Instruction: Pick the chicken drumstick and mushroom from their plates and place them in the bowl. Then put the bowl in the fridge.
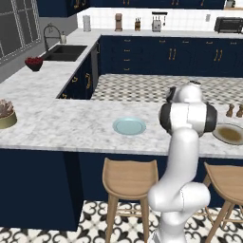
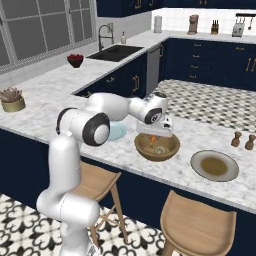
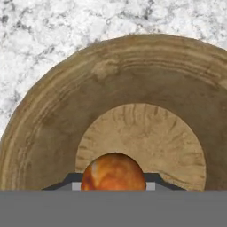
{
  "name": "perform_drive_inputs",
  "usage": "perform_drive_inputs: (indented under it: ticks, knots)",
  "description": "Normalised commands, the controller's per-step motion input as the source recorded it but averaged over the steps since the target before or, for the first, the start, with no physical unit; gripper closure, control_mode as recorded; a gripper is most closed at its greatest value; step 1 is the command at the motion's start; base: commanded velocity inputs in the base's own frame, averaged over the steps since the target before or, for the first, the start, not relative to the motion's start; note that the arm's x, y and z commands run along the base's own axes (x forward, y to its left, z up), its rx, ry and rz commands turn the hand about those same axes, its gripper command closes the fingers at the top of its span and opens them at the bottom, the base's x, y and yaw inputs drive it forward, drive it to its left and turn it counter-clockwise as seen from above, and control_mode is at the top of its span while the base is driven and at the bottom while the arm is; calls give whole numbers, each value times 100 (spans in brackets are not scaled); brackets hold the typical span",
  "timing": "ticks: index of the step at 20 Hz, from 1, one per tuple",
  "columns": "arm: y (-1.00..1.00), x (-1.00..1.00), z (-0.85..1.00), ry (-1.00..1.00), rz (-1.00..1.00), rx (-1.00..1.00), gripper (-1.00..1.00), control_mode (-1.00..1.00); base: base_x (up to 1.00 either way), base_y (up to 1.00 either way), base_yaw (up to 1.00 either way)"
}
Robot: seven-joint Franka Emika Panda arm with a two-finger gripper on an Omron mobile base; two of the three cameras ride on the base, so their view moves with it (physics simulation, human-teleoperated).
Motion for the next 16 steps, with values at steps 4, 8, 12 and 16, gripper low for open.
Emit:
perform_drive_inputs:
  ticks: [4, 8, 12, 16]
  knots:
    - [-9, 46, -47, 6, 0, 0, 100, -100, 0, 0, 0]
    - [-6, 53, -47, 7, 0, 0, 100, -100, 0, 0, 0]
    - [-17, 30, -27, 4, 0, 0, -100, -100, 0, 0, 0]
    - [0, -38, 0, 0, 0, 0, -100, -100, 0, 0, 0]
